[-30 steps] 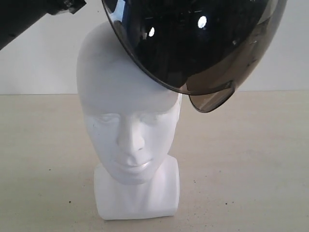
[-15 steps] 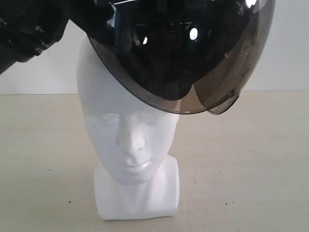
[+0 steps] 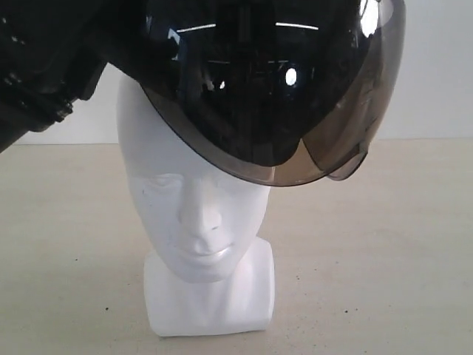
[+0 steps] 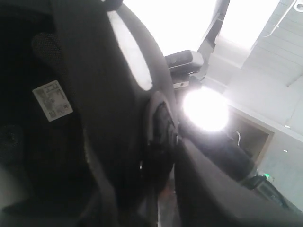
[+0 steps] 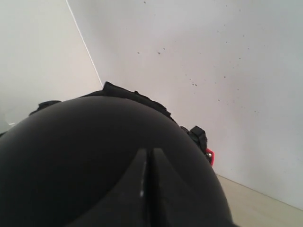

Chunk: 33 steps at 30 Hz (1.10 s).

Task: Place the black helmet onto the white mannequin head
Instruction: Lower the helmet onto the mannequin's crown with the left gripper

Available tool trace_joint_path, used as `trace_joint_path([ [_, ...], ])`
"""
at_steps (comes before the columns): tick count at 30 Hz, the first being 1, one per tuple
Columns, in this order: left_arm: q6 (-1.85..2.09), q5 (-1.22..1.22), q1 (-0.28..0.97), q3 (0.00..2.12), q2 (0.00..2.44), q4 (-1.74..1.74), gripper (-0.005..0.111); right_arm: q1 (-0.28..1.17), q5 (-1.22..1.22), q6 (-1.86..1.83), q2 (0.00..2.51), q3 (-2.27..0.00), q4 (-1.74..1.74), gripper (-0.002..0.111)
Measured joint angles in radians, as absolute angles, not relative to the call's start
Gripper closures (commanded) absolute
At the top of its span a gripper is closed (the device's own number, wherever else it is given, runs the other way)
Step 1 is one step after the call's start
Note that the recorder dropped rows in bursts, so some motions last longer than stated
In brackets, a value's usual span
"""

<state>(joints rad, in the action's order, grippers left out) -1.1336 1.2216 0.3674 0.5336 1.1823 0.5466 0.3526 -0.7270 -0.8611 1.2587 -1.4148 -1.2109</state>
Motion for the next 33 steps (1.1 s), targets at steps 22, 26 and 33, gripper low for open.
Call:
trace_joint_path([
  [22,-1.046,1.214,0.367,0.375,1.187,0.433,0.102,0.428,-0.758,-0.796,1.337,-1.415,-1.149,0.108],
  [26,-1.042,1.220,0.367,0.350,1.187,0.430,0.102,0.428,-0.774,-0.796,1.340,-1.415,-1.139,0.108],
  [33,-1.011,1.199,0.367,0.309,1.151,0.427,0.102,0.428,-0.796,-0.796,1.341,-1.413,-1.129,0.108],
])
